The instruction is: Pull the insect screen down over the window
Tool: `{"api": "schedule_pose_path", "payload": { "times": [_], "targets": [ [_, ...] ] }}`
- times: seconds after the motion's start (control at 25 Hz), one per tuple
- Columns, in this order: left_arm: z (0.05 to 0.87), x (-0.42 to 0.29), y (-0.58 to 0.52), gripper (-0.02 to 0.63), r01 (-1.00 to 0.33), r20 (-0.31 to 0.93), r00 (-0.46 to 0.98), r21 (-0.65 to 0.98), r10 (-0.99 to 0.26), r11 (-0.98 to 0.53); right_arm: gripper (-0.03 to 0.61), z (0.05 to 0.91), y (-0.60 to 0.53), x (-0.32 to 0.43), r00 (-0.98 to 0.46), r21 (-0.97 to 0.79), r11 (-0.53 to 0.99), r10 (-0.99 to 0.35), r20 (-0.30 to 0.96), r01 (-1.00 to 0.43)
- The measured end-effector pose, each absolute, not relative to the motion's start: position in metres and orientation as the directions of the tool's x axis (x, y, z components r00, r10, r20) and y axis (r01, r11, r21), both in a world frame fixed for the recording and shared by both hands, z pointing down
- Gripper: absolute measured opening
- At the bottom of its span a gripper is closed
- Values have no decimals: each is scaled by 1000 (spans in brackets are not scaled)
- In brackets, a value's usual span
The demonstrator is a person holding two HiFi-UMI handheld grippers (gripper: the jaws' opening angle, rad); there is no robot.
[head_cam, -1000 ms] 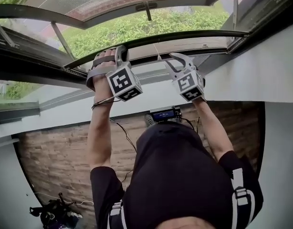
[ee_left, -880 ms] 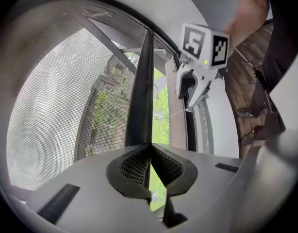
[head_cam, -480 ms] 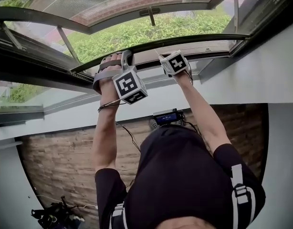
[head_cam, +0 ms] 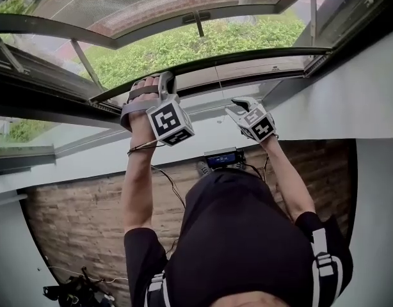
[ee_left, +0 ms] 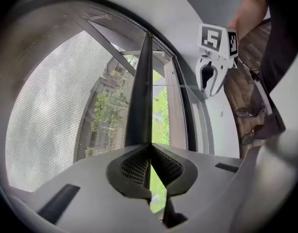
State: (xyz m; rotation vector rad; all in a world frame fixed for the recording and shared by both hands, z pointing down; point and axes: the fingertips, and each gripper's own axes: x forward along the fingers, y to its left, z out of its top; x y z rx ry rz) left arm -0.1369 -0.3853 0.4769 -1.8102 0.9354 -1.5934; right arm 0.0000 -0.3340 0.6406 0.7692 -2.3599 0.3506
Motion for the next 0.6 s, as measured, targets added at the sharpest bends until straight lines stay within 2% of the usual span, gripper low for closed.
{"api": "schedule_pose_path", "payload": {
  "times": [0.04,0.12,0.2,0.28,0.4,0.52,0.6],
  "targets": [
    [477,-137,-386,20,-143,608,58,-780,-792,-609,118,624,-337,9,-614,28,796,-488,621,-604],
    [476,-138,-386,20,-142,608,58,-780,-792,-609,118,571,-351,23,-543,304,755,-638,546,-581],
    [476,-140,-386,20,-142,606,56,-782,-793,-607,118,515,-370,36,-445,606,610,-790,421,-511],
    [477,-141,-385,20,-144,607,53,-781,-793,-608,118,476,-386,47,-355,815,438,-882,309,-380],
    [478,-139,-385,20,-145,609,51,-779,-791,-609,117,453,-402,53,-275,929,322,-924,266,-184],
    [478,-139,-385,20,-146,610,49,-779,-791,-610,109,465,-415,56,-233,930,361,-912,337,-71],
    [479,-139,-385,20,-147,611,46,-778,-790,-611,51,470,-419,58,-222,923,384,-903,369,-28]
  ]
}}
